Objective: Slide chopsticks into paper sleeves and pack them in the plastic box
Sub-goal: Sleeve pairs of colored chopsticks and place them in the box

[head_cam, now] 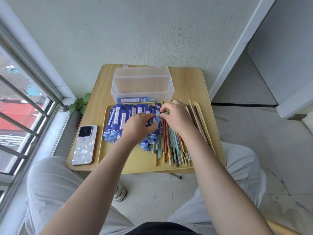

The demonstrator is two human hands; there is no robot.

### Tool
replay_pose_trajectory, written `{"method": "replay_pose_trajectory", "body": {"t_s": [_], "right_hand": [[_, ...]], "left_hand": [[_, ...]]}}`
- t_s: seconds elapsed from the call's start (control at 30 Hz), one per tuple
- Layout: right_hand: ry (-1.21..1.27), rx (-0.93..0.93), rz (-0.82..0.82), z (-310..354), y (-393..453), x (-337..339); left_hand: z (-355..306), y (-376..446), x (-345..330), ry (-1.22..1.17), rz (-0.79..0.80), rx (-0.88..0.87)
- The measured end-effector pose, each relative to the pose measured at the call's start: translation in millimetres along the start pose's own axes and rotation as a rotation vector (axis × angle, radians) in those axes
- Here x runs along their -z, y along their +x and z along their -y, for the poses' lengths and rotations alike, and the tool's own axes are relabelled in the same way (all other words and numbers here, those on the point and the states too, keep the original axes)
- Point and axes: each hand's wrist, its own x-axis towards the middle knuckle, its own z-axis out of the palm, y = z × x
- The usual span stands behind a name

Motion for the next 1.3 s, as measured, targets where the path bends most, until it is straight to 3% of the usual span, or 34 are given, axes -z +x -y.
{"method": "replay_pose_trajectory", "body": {"t_s": [0.17,0.3,0.37,0.53,0.87,1.03,1.13,1.3], "right_hand": [[0.165,-0.007,0.077,7.1,-3.5,-1.9],[0.208,-0.098,-0.076,-0.5,-3.7,-3.5],[0.103,-0.182,-0.114,-9.9,-5.6,-4.4],[-0.345,-0.403,0.219,-17.6,-15.3,-14.6],[-0.445,-0.482,0.237,-3.1,-20.8,-29.2],[-0.378,-0.505,0.249,-7.0,-20.4,-29.5],[-0.285,-0.469,0.164,-11.9,-20.8,-28.2],[0.170,-0.335,-0.009,-18.9,-15.5,-13.5]], "left_hand": [[-6.4,-3.3,-8.4,-0.097,0.017,0.064],[-1.9,-3.1,-12.7,-0.235,0.008,0.198],[1.7,-2.9,-12.8,-0.294,0.012,0.284],[4.8,-2.7,-16.1,-0.429,0.030,0.411],[-0.6,-5.8,-30.7,-0.624,0.144,0.505],[-4.3,-6.7,-32.3,-0.641,0.161,0.523],[-6.0,-7.7,-30.5,-0.623,0.160,0.508],[-9.4,-7.0,-20.4,-0.711,0.127,0.508]]}}
